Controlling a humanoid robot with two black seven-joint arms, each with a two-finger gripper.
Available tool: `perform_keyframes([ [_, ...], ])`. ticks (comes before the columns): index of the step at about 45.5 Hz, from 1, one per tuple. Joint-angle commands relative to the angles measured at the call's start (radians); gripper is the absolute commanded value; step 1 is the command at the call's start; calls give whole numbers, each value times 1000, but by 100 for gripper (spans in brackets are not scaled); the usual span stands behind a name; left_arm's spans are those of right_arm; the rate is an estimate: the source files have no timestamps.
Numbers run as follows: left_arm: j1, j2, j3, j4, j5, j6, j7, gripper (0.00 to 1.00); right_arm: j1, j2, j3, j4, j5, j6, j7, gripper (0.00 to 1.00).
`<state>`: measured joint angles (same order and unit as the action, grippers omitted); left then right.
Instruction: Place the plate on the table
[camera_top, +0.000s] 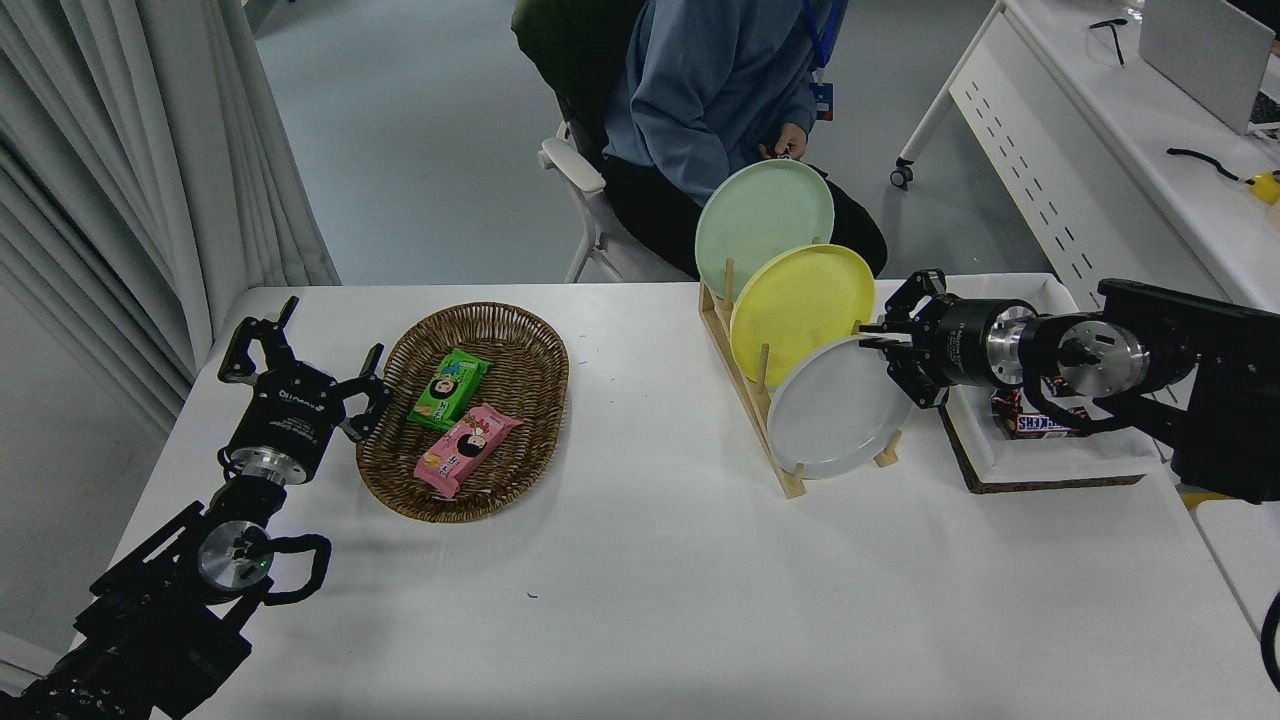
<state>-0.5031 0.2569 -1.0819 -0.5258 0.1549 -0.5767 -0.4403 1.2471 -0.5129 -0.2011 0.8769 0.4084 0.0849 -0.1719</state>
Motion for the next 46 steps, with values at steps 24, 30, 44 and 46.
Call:
perform_keyframes([
  [24, 0, 1, 0, 0, 0, 0, 0, 100, 44, -62, 69, 36, 1, 19, -64, 0],
  [30, 0, 1, 0, 1, 0, 0, 0, 100, 81, -99, 135, 60, 4, 19, -97, 0],
  [44, 0, 1, -1, 1, 0, 0, 0, 100, 160, -177, 209, 138, 33, 3, -163, 0],
  [46, 0, 1, -1, 1, 0, 1, 0, 100, 172, -194, 216, 165, 47, 0, -167, 0],
])
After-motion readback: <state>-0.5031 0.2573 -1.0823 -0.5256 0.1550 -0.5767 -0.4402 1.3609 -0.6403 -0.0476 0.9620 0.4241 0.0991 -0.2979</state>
